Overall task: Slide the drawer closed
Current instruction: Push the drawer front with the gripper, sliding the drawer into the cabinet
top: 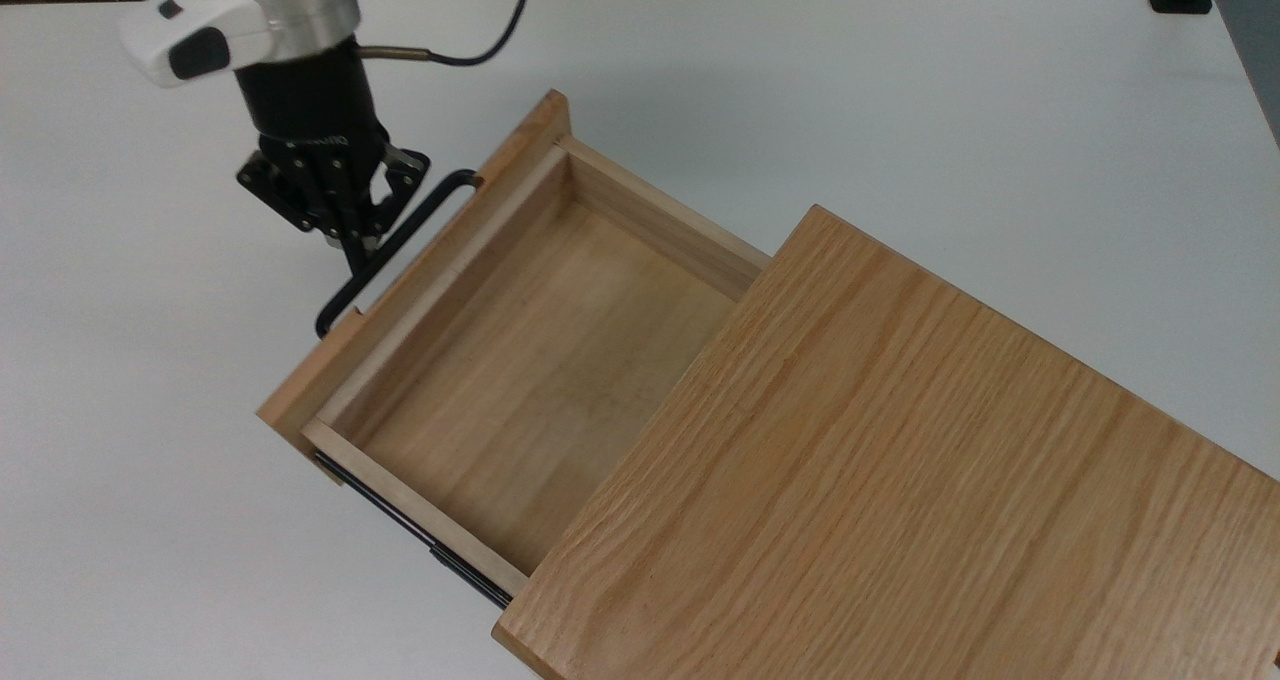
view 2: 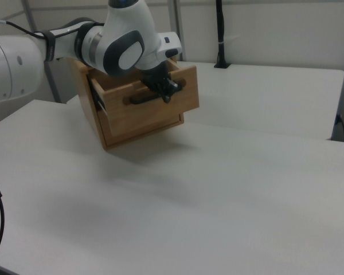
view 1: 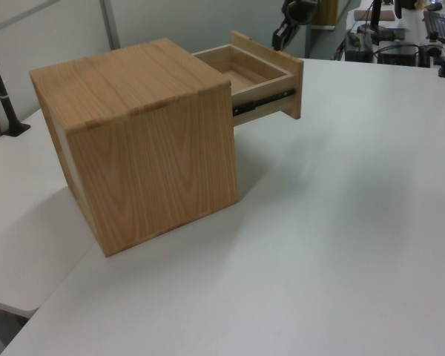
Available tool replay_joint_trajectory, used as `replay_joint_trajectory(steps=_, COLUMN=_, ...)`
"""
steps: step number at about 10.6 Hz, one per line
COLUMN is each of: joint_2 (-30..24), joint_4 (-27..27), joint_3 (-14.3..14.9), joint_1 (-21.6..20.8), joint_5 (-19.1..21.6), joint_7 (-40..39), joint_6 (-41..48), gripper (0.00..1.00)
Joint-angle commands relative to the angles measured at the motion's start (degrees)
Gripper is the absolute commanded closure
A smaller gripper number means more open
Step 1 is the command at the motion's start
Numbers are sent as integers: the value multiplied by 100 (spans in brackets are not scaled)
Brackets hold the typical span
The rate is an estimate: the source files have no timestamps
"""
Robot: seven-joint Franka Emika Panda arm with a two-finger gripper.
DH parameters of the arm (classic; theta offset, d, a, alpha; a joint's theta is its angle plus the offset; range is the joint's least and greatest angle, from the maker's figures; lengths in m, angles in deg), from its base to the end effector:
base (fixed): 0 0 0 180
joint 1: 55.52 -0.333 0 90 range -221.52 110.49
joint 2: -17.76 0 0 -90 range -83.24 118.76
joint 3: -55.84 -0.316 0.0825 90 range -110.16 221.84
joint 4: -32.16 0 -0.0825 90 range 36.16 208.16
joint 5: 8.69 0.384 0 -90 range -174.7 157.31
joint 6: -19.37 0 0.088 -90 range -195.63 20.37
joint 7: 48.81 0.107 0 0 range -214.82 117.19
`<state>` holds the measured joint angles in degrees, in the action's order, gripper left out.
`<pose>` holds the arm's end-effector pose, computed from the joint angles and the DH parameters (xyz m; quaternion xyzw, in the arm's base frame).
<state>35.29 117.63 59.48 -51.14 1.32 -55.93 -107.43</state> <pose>0.6851 -0.0847 0.5418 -0.9752 0.0410 -0.2134 0.0424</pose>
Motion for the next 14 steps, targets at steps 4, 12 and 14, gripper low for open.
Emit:
replay_joint_trajectory(steps=4, joint_2=329, joint_4=-266, joint_3=-355, joint_1=-402, joint_5=124, joint_7=790, joint_6=-899, gripper=100)
replay_joint_trajectory(steps=12, joint_2=830, joint_4=-540, joint_3=-461, joint_1=-1008, joint_5=194, joint_7=1441, joint_6=-2190, gripper=100)
replay_joint_trajectory(steps=14, joint_2=970, joint_4=-549, joint_3=-470, joint_1=-1061, joint_5=194, joint_7=1546, joint_6=-2227, gripper=100)
